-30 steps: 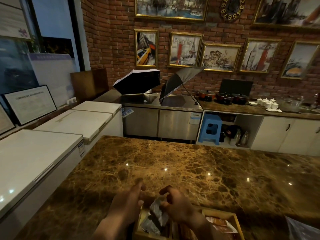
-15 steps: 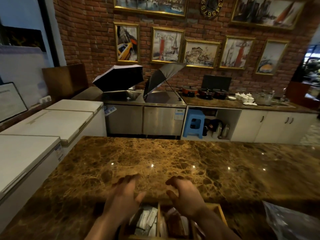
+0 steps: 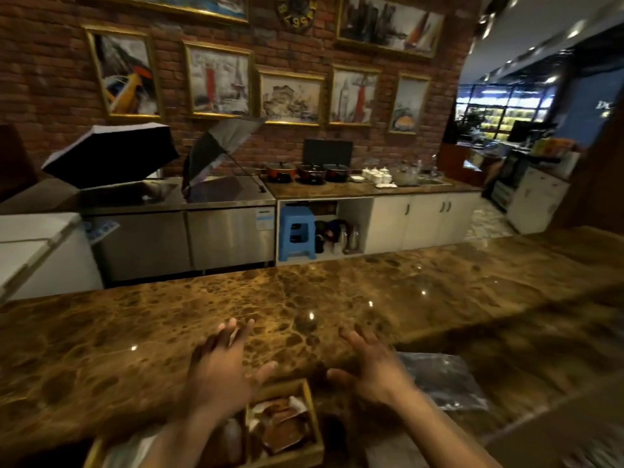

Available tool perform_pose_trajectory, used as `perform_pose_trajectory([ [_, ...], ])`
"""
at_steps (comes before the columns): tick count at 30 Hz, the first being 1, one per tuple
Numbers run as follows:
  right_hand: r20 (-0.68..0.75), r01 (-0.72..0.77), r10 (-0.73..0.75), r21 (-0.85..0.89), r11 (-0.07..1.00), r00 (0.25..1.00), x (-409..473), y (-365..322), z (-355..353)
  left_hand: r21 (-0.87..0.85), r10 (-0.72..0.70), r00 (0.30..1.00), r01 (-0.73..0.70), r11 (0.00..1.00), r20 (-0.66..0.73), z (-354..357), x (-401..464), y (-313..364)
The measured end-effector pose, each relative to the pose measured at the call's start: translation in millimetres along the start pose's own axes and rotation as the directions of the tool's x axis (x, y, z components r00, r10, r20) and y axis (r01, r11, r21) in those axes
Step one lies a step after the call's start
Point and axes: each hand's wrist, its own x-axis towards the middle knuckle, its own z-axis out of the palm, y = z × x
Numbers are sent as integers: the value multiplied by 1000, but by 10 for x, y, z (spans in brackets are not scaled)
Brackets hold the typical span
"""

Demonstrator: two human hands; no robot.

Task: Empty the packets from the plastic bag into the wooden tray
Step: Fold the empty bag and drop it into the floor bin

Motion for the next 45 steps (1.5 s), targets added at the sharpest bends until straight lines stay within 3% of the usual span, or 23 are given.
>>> perform_pose_trajectory([
  [5, -100, -34, 28, -67, 997, 995, -91, 828, -340, 16, 78, 997, -78, 997, 24, 142, 197, 821],
  [8, -84, -100, 92, -93, 991, 992, -105, 1292, -524, 9, 111, 993, -112, 994, 28, 305, 293, 1333],
  [12, -115, -125, 114, -97, 987, 987, -148, 1845, -621, 47, 157, 982, -162, 986, 109, 595, 386, 1952],
  [16, -30, -172, 169, -119, 978, 985, -168, 2330, -590, 69, 211, 945, -235, 970, 250, 1014, 426, 2348],
  [21, 181, -185, 194, -65, 981, 964, -217, 2577, -490, 108, 236, 902, -292, 950, 362, 1389, 347, 2467],
  [26, 313, -109, 123, -64, 992, 942, -222, 2684, -405, 130, 225, 869, -310, 942, 441, 1537, 317, 2468],
  [29, 303, -41, 73, -109, 993, 950, -180, 2693, -351, 115, 221, 874, -297, 948, 433, 1588, 310, 2424],
  [37, 220, -31, 60, -131, 991, 974, -45, 2781, -263, 42, 229, 908, -259, 965, 350, 1631, 298, 2420],
  [45, 67, 1, -1, -1, 1000, 998, 107, 2629, -387, 56, 217, 946, -237, 970, 240, 1350, 379, 2388],
])
